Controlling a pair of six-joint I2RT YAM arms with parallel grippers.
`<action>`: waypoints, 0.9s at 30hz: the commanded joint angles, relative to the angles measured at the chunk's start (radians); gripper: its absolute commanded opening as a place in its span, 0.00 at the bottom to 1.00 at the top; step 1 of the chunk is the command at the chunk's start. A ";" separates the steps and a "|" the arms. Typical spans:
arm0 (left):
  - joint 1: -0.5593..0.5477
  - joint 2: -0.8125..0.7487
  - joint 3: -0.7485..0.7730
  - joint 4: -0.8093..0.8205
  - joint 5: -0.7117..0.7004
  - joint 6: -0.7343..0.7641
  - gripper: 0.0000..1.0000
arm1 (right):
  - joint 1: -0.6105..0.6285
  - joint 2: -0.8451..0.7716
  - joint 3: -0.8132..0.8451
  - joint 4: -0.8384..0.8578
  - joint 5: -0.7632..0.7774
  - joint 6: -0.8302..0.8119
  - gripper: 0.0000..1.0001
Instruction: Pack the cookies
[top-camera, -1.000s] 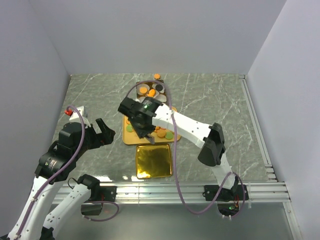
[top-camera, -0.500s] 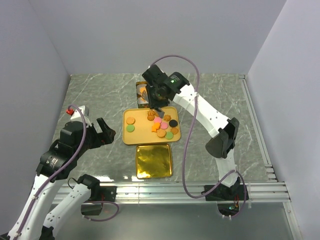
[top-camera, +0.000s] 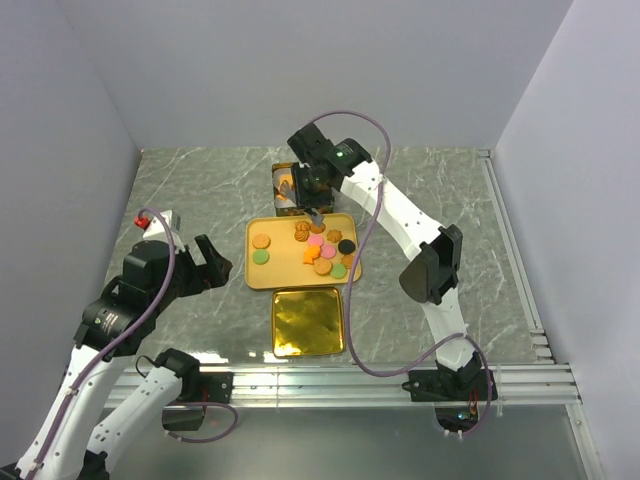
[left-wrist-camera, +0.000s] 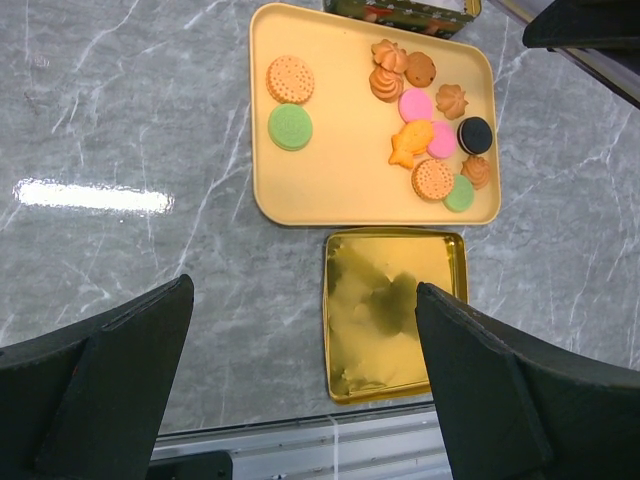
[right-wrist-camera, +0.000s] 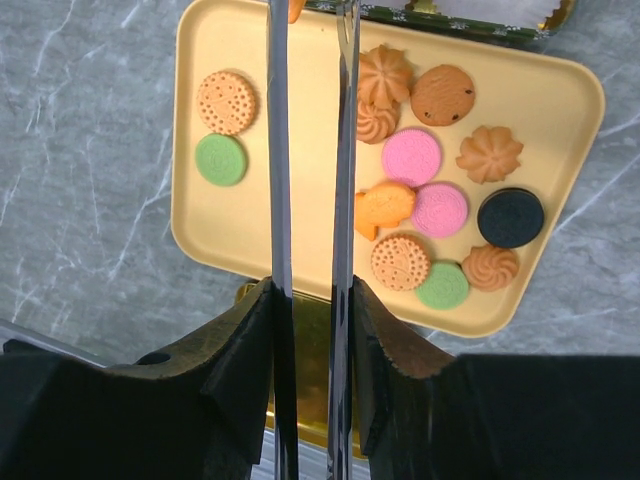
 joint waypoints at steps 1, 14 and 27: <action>0.006 0.011 0.004 0.011 0.007 0.003 0.99 | -0.013 0.007 0.035 0.061 -0.028 0.002 0.32; 0.004 0.024 0.007 0.010 0.001 0.002 0.99 | -0.036 0.062 0.000 0.091 -0.039 -0.005 0.32; 0.004 0.026 0.007 0.013 0.004 0.003 0.99 | -0.045 0.096 -0.005 0.094 -0.036 -0.009 0.36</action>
